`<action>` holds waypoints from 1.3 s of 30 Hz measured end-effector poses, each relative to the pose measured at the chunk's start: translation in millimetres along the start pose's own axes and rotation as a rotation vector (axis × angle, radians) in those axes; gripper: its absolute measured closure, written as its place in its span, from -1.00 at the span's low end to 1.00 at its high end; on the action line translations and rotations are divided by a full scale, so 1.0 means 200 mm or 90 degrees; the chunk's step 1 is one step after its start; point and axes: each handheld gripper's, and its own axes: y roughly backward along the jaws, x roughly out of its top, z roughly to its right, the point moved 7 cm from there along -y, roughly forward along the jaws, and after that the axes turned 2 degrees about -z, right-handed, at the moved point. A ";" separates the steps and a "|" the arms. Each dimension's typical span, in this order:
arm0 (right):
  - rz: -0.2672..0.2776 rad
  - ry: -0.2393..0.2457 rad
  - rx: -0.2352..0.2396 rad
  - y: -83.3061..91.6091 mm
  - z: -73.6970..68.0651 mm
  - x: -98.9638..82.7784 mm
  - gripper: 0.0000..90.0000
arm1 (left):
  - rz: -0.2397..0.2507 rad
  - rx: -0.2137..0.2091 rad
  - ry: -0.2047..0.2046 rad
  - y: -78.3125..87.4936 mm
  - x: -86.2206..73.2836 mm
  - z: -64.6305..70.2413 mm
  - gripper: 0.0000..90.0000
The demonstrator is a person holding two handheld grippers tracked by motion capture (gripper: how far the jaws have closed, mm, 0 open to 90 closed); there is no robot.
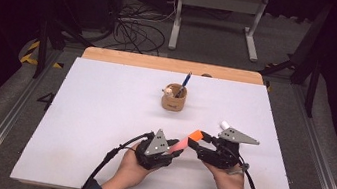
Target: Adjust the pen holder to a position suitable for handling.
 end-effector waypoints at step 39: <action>-0.015 0.106 0.059 0.02 -0.13 0.01 0.61 | 0.009 -0.077 -0.008 -0.01 0.00 0.04 0.24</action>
